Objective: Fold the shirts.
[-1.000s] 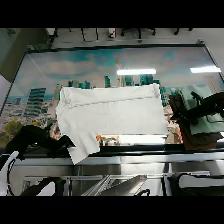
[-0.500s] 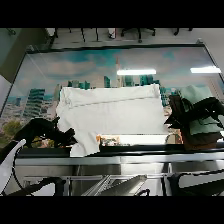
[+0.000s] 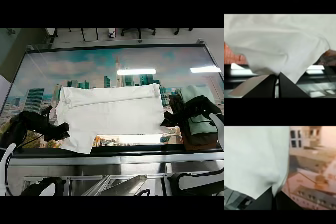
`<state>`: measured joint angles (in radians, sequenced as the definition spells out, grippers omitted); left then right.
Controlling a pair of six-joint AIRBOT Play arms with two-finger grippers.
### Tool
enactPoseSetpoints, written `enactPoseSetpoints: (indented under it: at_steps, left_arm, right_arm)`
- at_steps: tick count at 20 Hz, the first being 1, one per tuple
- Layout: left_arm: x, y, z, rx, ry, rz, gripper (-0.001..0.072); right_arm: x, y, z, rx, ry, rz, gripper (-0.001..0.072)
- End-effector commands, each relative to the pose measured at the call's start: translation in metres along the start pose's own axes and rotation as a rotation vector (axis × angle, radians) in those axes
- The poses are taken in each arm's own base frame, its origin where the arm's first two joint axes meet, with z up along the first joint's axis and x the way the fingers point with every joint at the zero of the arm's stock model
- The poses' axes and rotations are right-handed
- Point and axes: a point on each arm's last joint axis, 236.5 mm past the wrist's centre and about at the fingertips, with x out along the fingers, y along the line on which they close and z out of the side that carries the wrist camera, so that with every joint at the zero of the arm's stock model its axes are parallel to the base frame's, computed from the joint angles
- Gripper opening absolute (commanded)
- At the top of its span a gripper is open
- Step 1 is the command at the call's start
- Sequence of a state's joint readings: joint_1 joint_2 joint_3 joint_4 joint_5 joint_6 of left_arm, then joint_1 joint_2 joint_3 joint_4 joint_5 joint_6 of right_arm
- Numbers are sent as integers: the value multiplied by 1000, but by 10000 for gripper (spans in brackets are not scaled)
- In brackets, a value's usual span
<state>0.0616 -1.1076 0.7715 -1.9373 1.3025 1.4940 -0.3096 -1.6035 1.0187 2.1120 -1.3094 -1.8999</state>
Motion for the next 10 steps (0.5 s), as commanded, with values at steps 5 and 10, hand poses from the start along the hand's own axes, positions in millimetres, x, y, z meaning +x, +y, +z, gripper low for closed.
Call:
enactPoseSetpoints:
  at_steps: [5, 10]
  left_arm:
    - [-62, 24, -67, 49, -8, 212, 13]
    - [-65, 22, -77, 65, -28, 206, 13]
  right_arm:
    - [-60, -23, -36, 54, -103, -277, 17]
    - [-54, -38, -63, 74, -83, -334, 18]
